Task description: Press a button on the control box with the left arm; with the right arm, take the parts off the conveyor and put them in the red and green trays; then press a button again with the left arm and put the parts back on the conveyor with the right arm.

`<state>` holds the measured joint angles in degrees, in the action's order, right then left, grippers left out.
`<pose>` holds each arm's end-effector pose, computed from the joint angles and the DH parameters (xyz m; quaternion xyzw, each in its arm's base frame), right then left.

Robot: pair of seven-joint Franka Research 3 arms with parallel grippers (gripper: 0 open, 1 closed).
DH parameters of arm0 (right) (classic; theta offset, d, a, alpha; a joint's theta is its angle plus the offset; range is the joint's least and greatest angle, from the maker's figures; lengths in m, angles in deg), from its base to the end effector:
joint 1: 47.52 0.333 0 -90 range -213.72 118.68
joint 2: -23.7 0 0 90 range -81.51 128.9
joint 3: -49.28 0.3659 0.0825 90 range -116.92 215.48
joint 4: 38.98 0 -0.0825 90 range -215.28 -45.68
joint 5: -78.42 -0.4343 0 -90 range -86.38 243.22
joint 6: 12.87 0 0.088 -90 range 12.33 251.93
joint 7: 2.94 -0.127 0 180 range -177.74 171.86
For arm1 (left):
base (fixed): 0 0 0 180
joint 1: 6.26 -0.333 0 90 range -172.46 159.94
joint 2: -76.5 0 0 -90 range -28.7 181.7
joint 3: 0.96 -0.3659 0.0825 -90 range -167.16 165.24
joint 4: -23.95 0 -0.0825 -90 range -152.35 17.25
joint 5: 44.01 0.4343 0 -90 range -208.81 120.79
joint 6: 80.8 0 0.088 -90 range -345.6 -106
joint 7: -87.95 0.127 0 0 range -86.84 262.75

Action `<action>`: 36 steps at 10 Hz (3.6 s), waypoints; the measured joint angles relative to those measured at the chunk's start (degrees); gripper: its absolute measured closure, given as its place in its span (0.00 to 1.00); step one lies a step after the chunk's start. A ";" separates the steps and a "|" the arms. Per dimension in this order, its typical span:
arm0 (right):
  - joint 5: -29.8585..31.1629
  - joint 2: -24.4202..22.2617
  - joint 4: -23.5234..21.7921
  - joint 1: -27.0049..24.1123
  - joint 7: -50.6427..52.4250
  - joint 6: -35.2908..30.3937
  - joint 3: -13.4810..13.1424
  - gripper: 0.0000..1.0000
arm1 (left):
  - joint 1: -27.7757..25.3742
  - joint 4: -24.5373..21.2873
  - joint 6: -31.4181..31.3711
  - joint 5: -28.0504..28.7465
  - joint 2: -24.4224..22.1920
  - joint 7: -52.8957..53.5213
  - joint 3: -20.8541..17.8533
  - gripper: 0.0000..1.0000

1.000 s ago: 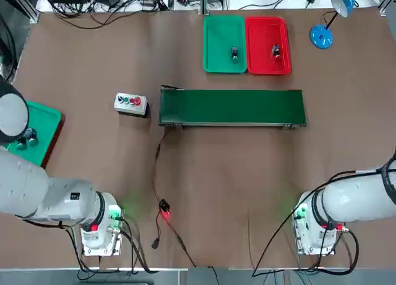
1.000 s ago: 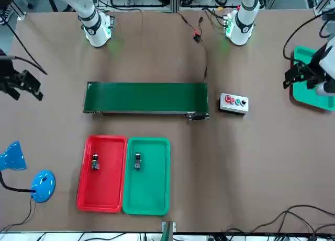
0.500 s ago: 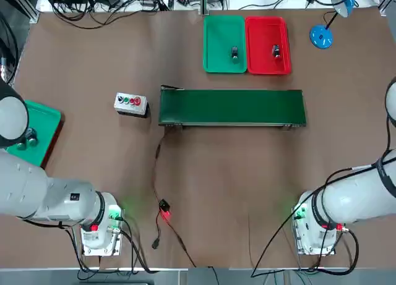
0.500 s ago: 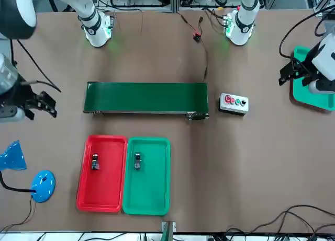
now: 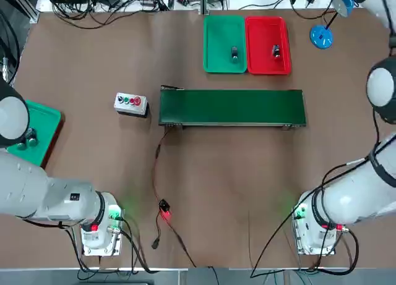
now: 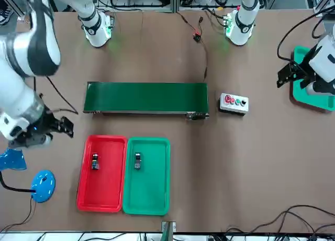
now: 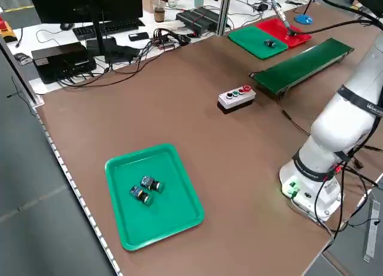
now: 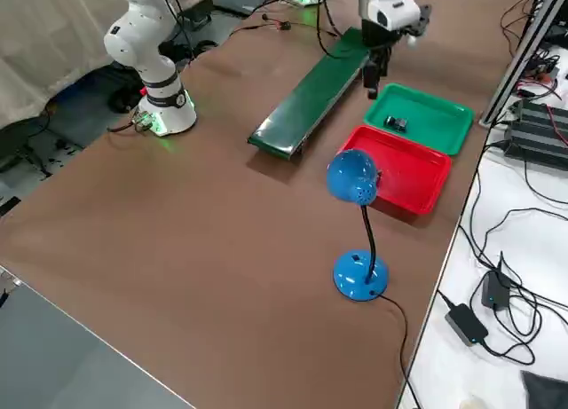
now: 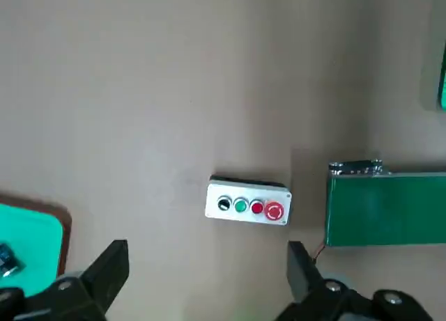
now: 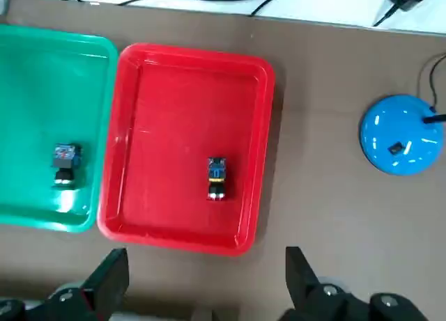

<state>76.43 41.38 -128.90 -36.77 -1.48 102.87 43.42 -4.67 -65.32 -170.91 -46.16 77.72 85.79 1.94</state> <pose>0.7299 0.0736 0.4916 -0.9960 -0.0524 -0.0718 0.0030 0.6102 -0.0523 0.6484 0.9996 -0.0202 -0.0044 0.0191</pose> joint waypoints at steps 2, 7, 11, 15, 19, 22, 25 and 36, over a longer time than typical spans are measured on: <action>0.00 4.11 0.08 0.01 0.07 1.88 -0.03 0.01 | 0.00 -0.21 -0.08 0.00 -0.32 -0.53 0.01 0.00; -0.03 18.60 1.06 0.08 0.08 15.79 -0.08 0.01 | 0.06 -1.36 -1.71 0.00 -1.48 -1.93 1.99 0.00; -0.03 23.80 1.79 0.05 0.08 21.97 -0.19 0.01 | -0.38 -1.56 -1.85 0.00 -1.49 -1.95 1.88 0.00; -0.03 26.86 1.73 0.28 0.08 25.57 -0.11 0.01 | -0.39 -1.67 -1.85 0.00 -1.49 -1.95 1.85 0.00; -0.03 27.42 0.88 0.61 0.09 25.48 -0.09 0.01 | -0.40 -1.82 -1.83 0.00 -1.49 -1.95 1.85 0.00; -0.03 27.46 0.14 1.12 0.10 25.49 -0.08 0.15 | -0.43 -1.90 -1.83 0.00 -1.49 -1.95 1.78 0.00; 0.00 27.45 0.15 1.27 0.12 25.48 -0.09 0.65 | -0.60 -2.38 -1.78 0.00 -1.47 -1.95 1.31 0.00; -0.07 6.24 -8.20 1.51 0.13 -0.64 -0.25 0.67 | -0.88 -2.57 -1.02 0.00 -1.44 -1.95 1.47 0.00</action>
<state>76.36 47.62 -137.10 -35.25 -1.35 102.23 43.17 -5.55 -67.90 -171.93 -46.16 76.28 83.84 3.41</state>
